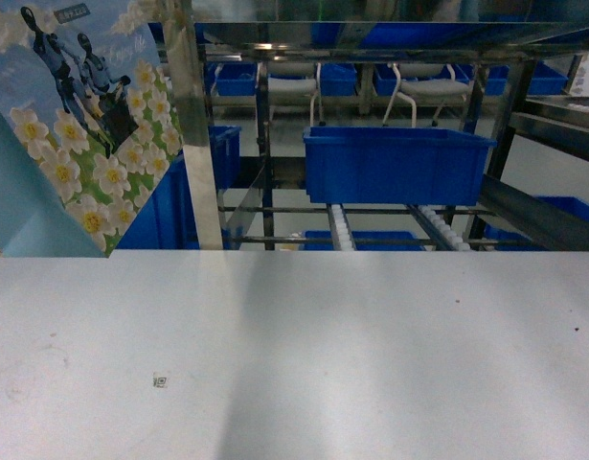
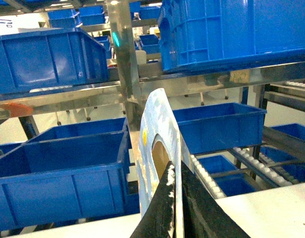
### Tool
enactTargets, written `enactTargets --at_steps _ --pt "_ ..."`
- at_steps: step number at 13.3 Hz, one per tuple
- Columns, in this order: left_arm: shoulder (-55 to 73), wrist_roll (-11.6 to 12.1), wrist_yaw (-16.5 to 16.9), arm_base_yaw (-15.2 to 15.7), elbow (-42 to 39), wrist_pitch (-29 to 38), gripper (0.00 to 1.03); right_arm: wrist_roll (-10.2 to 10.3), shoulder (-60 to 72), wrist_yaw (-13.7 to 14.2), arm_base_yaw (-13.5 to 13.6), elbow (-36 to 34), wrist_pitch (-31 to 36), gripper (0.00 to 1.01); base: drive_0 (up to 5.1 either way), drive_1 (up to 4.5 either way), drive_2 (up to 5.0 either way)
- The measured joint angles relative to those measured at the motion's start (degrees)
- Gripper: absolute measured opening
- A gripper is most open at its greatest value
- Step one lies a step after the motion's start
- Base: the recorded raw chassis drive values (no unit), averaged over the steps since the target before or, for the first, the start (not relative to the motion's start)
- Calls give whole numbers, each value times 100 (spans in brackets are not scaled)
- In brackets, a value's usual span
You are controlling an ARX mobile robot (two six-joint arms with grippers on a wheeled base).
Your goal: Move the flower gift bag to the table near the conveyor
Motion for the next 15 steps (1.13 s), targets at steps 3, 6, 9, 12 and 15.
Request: enactTargets --at_steps 3,6,9,12,15 --pt "-2 0 0 0 0 -2 2 52 916 -140 -46 59 844 3 0 0 0" --pt "-2 0 2 0 0 -2 2 101 1836 -197 20 238 1644 3 0 0 0" --pt "-2 0 2 0 0 -2 2 96 2653 -422 238 330 2243 3 0 0 0" --pt "-2 0 0 0 0 -4 2 120 3235 -476 275 391 2599 3 0 0 0" --pt "-2 0 2 0 0 0 2 210 3773 -704 264 203 3128 3 0 0 0"
